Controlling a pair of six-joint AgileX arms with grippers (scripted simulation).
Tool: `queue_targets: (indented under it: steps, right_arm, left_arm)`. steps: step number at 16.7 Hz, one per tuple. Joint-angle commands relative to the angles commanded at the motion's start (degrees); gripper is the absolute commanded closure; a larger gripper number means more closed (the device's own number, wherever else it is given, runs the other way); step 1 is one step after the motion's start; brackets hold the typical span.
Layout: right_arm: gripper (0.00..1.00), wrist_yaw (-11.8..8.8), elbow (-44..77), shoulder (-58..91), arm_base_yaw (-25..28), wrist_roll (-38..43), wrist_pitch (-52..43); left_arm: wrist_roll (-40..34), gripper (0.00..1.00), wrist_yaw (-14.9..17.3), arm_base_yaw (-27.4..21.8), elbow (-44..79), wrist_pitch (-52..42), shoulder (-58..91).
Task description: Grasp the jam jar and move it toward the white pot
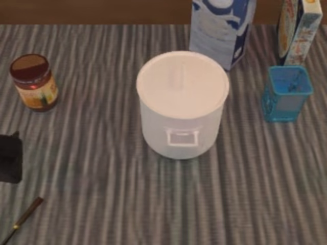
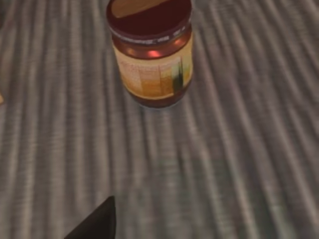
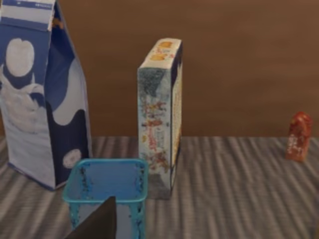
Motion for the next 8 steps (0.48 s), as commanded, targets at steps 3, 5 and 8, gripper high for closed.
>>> queue_targets:
  steps: [3, 5, 8]
  right_arm:
    - [0.0, 0.0, 0.0, 0.0, 0.0, 0.0, 0.0]
    - [0.0, 0.0, 0.0, 0.0, 0.0, 0.0, 0.0]
    - [0.0, 0.0, 0.0, 0.0, 0.0, 0.0, 0.0]
  left_arm:
    - [3.46, 0.0, 0.65, -1.03, 17.78, -11.25, 16.12]
    - [5.84, 0.0, 0.86, -1.44, 31.06, -18.45, 27.53]
    - [9.37, 0.0, 0.79, -1.5, 51.6, -28.57, 45.41]
